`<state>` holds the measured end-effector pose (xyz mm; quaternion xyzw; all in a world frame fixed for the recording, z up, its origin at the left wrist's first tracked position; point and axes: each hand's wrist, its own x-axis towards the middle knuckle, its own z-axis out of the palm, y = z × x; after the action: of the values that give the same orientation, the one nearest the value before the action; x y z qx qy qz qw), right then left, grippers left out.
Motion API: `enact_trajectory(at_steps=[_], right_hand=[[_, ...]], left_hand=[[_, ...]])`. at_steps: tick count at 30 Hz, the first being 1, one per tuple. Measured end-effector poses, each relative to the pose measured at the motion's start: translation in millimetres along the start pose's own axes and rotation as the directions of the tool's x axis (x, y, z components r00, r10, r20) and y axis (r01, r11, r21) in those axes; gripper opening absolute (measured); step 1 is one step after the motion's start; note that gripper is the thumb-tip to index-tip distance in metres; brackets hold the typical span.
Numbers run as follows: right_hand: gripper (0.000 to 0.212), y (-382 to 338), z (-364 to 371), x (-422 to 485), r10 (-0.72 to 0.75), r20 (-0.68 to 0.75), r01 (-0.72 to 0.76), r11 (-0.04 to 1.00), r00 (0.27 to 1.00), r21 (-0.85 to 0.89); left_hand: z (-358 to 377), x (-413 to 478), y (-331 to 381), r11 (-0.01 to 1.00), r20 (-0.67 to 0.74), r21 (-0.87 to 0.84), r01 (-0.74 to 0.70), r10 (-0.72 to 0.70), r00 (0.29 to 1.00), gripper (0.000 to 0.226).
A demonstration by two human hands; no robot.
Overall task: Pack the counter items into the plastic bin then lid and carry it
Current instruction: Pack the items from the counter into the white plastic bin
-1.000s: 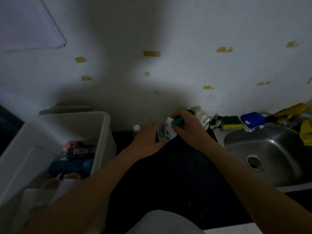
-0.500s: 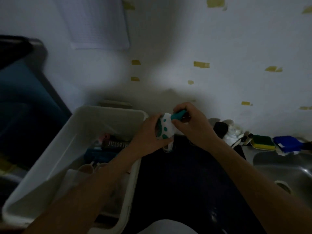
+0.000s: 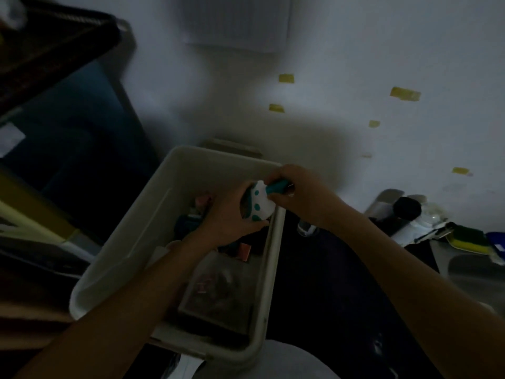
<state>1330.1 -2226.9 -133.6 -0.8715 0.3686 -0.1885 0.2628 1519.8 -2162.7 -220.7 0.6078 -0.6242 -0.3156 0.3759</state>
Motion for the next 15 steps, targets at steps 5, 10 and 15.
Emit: enact_trajectory(at_steps=[5,10,15], right_hand=[[0.028,-17.1,23.2,13.3,0.026,0.109,-0.01,0.989,0.994,-0.144],[0.033,-24.7,50.9,24.4,0.128,0.229,-0.066,0.963,0.965,-0.261],[0.034,-23.8,78.5,30.4,0.219,0.32,-0.086,0.92,0.922,-0.383]], left_hand=[[-6.0,-3.4,-25.2,0.998,0.06,0.024,0.058,-0.059,0.996,0.089],[1.9,-6.9,-58.5,0.991,0.189,0.02,0.133,-0.135,0.973,0.083],[6.7,-20.6,-84.5,0.977,0.305,0.041,0.208,-0.21,0.929,0.06]])
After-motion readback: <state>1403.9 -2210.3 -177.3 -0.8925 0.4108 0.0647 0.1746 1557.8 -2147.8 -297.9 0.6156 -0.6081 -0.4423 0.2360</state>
